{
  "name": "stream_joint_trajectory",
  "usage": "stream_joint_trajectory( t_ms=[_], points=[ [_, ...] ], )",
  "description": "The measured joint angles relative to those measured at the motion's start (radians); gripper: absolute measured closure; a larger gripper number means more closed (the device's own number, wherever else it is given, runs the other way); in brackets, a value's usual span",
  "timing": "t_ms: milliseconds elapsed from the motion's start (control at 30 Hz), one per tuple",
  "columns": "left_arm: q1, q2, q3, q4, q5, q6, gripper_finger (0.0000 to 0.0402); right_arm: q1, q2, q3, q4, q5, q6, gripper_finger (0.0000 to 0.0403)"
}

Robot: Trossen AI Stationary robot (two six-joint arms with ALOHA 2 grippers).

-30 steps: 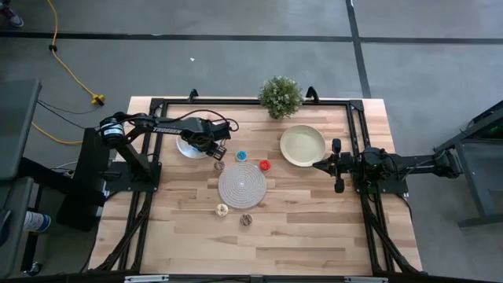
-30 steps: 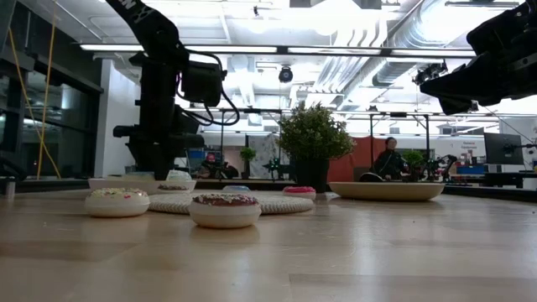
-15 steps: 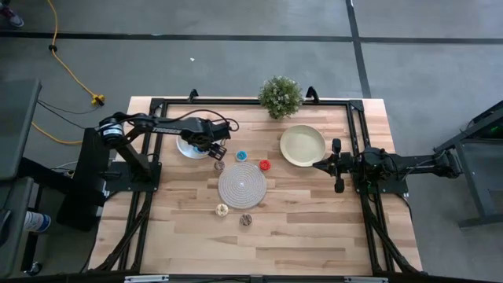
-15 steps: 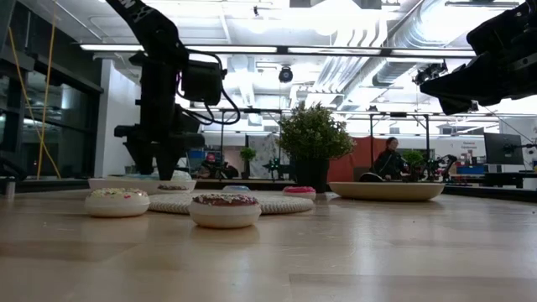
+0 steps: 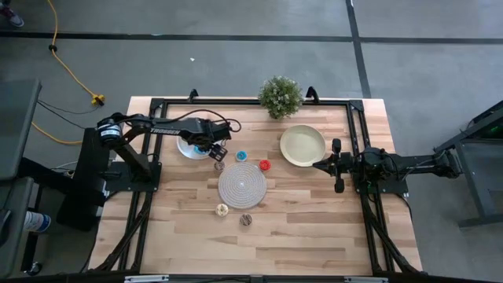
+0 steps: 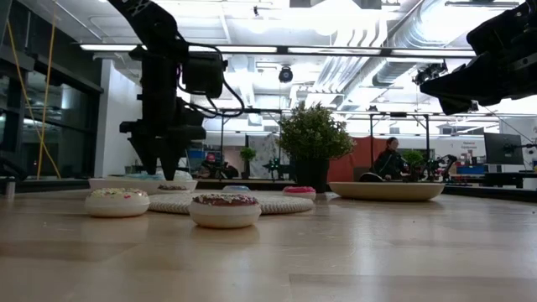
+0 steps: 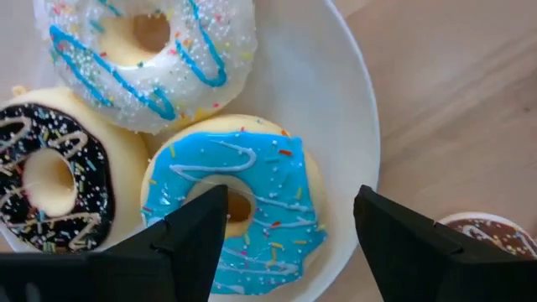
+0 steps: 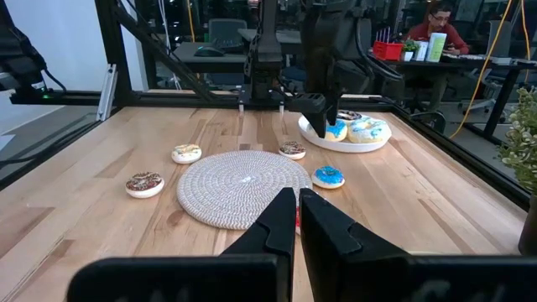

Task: Pick & Place donuts
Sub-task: Put the large blue donut on the white plate, then put the small white donut on the brown plate

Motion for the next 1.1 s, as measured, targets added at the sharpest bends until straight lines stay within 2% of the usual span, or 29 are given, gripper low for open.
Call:
stream_joint_trajectory(
  t_ms=[533,633,900,1100],
  points=[
    [0.001,-0.061,0.018,-0.025,-0.005,0.003,0.0151,0.0,0.0,0.0,0.0,0.0,0.0,0.0391],
    [-0.012,-0.096,0.018,-0.029,0.016,0.015,0.0151,0.0,0.0,0.0,0.0,0.0,0.0,0.0391],
    [-0.076,-0.236,0.018,-0.027,0.054,0.193,0.0151,0.0,0.0,0.0,0.0,0.0,0.0,0.0391],
    [-0.152,-0.344,0.018,-0.039,0.057,0.21,0.0151,0.0,0.0,0.0,0.001,0.0,0.0,0.0391]
  ],
)
